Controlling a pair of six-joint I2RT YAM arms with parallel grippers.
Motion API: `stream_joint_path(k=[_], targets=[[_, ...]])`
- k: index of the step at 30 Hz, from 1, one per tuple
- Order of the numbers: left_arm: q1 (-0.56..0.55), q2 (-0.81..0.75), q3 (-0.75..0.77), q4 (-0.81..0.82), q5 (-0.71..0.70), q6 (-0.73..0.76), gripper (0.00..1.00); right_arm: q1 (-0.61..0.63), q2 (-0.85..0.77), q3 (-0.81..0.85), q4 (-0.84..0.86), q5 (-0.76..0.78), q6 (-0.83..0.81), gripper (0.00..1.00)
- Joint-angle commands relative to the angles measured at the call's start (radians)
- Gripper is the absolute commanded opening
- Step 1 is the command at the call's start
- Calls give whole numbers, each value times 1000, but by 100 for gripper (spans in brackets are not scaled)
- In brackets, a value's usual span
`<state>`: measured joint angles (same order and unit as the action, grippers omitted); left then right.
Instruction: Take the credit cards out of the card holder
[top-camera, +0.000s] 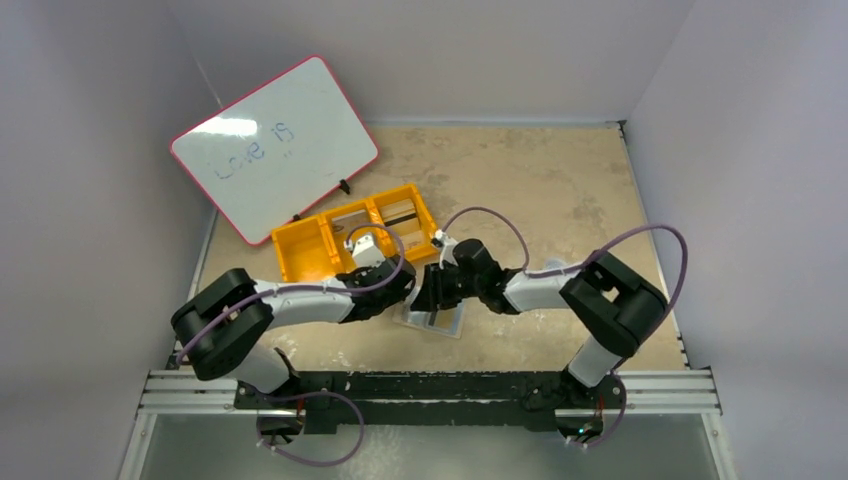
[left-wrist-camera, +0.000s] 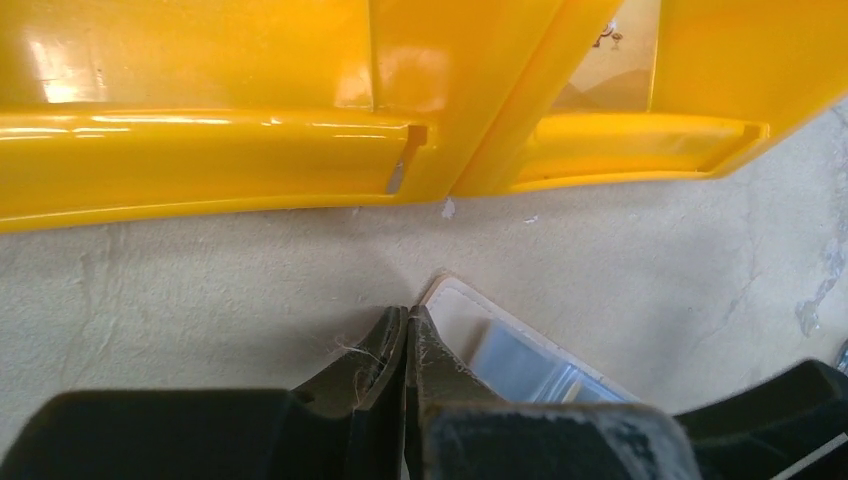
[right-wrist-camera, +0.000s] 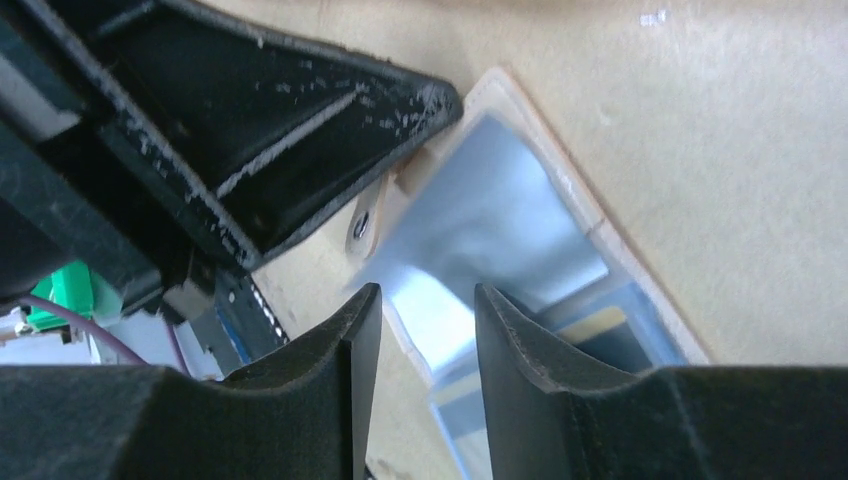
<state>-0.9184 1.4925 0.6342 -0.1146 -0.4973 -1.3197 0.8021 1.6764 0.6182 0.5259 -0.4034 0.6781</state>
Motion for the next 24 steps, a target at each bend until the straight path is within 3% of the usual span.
stream_joint_path(k=[1, 4, 8, 10, 14, 21, 24], targets=[[-11, 37, 17, -59, 41, 42, 0, 5, -182, -15, -135, 55, 14, 45], [-17, 31, 15, -64, 38, 54, 0, 4, -284, 11, -277, 226, 22, 46], [-18, 7, -8, -60, 30, 39, 0, 5, -297, 17, -405, 363, 74, 43], [-19, -13, -23, -51, 32, 28, 0, 5, -283, 15, -447, 383, 94, 38], [-27, -52, -60, -19, 24, 2, 0, 5, -240, 12, -371, 326, 64, 28], [-33, -83, -56, -20, 28, 11, 0, 28, -101, 179, -460, 402, -56, 27], [-36, -119, -55, -22, 11, 13, 8, 57, -63, 202, -496, 469, -74, 23]])
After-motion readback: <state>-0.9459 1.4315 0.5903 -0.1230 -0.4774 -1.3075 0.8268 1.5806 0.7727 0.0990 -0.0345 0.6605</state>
